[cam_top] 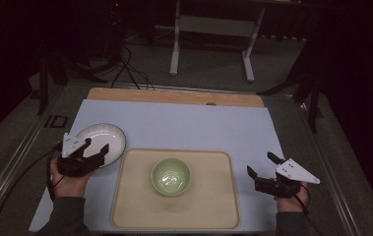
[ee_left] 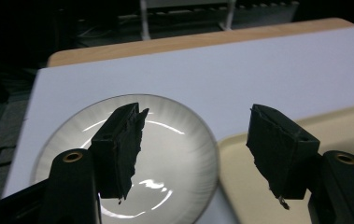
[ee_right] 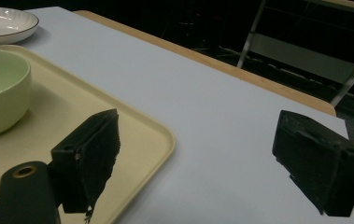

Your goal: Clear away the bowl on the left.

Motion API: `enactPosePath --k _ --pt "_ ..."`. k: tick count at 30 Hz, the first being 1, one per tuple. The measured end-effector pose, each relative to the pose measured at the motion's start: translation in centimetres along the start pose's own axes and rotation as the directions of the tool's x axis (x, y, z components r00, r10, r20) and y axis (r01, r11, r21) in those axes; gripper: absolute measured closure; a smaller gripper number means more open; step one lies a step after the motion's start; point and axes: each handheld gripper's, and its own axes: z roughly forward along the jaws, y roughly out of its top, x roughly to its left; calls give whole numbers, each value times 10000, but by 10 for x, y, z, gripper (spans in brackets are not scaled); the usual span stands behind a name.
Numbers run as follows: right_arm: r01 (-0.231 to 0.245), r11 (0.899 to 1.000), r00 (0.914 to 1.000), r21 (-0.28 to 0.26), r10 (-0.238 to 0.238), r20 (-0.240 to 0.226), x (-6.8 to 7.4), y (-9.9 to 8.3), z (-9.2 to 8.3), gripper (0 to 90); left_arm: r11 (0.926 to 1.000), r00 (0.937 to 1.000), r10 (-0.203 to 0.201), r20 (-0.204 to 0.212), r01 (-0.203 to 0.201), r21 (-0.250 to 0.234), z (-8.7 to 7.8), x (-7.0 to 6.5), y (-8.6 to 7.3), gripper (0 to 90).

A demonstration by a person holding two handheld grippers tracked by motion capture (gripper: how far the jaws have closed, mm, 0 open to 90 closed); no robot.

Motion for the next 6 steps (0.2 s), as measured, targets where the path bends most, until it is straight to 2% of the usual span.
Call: enactPosePath --k 6 --pt "-4 10000 10000 37 4 33 0 0 0 145 9991 9983 -298 -504 283 -302 -5 10 -6 363"
